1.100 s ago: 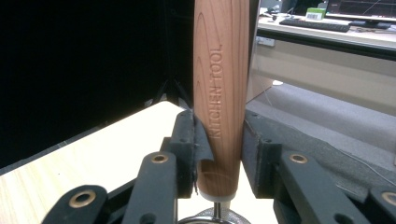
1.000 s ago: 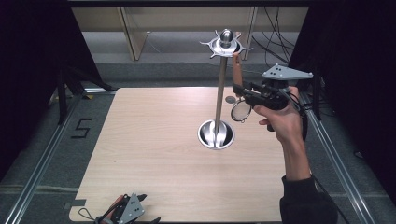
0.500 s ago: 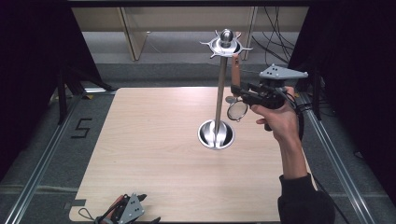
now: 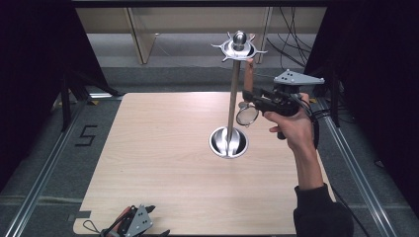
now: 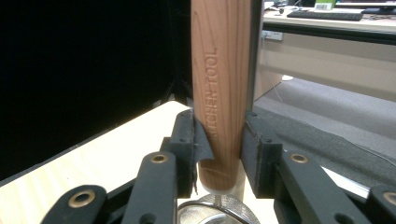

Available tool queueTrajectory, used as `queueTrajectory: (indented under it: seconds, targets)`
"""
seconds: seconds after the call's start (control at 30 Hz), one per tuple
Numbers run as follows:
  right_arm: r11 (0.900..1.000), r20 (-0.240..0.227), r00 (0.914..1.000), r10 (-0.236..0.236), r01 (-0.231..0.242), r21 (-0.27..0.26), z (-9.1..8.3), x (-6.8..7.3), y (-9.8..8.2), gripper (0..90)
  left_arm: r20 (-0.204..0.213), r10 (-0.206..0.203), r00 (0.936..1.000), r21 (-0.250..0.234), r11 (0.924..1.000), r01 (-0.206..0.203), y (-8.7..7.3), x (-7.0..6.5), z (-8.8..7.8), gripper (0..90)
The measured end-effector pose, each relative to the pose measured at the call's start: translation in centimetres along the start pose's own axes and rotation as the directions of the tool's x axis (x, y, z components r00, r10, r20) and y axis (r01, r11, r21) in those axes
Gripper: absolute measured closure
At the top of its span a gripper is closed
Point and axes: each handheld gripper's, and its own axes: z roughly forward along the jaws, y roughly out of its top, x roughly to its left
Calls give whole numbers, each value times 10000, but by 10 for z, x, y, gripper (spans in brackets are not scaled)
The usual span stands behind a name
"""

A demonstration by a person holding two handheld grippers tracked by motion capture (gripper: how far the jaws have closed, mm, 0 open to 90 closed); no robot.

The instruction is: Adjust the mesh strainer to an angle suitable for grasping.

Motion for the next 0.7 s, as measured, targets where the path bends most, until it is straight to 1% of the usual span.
queueTrajectory:
  seconds: [0.03, 0.07, 0.1, 0.13, 0.2, 0.27, 0.3, 0.33, 0.37, 0.43, 0.47, 0.5, 0.53, 0.57, 0.6, 0.63, 0.67, 0.7]
  targets:
    - [10000, 0, 10000, 0, 0, 0, 0, 0, 0, 684, 12, -20, 10000, 14, 10000, 20, 0, 0, 0, 156]
    - [9997, -39, 9998, -183, 182, -131, 0, -2, -1, 681, -52, 7, 10000, 56, 10000, -7, 0, 0, 0, 156]
    - [10000, -53, 10000, -15, 15, -39, 0, -2, -1, 670, -129, 74, 9999, 121, 9999, -72, 0, 1, 0, 156]
    - [9998, -54, 9998, 198, -197, 21, -1, -1, -2, 661, -118, 78, 9999, 121, 9999, -77, 0, 1, 0, 156]
    - [9998, -106, 9999, 62, -64, -180, -2, -4, -4, 643, -99, 35, 9999, 120, 9999, -33, 0, 0, 0, 156]
    - [9997, -184, 9996, 217, -220, -147, -4, -3, -6, 630, -41, 39, 10000, 181, 9998, -39, 0, 1, 0, 156]
    - [9995, -177, 9998, 130, -135, -269, -4, -3, -7, 624, -72, 131, 9999, 261, 9996, -129, 0, 1, -1, 156]
    - [9992, -155, 9998, 106, -111, -371, -5, -3, -9, 619, -69, 137, 9999, 261, 9996, -136, 0, 1, 0, 156]
    - [9995, -95, 9998, 161, -164, -279, -7, -2, -10, 612, -62, 142, 9999, 273, 9995, -140, 0, 1, 0, 156]
    - [9991, 45, 9998, 175, -173, -385, -9, 1, -14, 593, -58, 129, 9999, 283, 9995, -128, 0, 1, 0, 156]
    - [9986, 93, 9998, 190, -185, -505, -11, 2, -16, 578, -57, 135, 9999, 290, 9995, -133, 0, 1, 0, 156]
    - [9964, 29, 9991, 418, -415, -740, -16, 4, -20, 568, 0, -56, 10000, 136, 9999, 56, 0, 0, 0, 156]
    - [9964, 29, 9991, 418, -415, -740, -16, 4, -20, 568, -2, -44, 10000, 49, 10000, 44, -1, 0, 1, 156]
    - [9958, -37, 9994, 354, -356, -838, -18, 4, -22, 567, -56, 128, 9999, 44, 9999, -128, -1, 1, 0, 156]
    - [9961, -51, 9992, 397, -400, -791, -21, 7, -24, 560, -76, 129, 9999, 49, 9999, -129, -1, 1, 1, 156]
    - [9962, -64, 9995, 293, -298, -813, -23, 7, -26, 557, -105, 166, 9998, 85, 9998, -166, -1, 1, 1, 156]
    - [9960, -39, 9996, 295, -297, -837, -25, 7, -29, 553, -99, 205, 9997, 113, 9997, -204, -1, 2, 1, 156]
    - [9957, -16, 9992, 389, -389, -843, -28, 8, -32, 549, -94, 175, 9998, 98, 9998, -175, -1, 1, 1, 156]
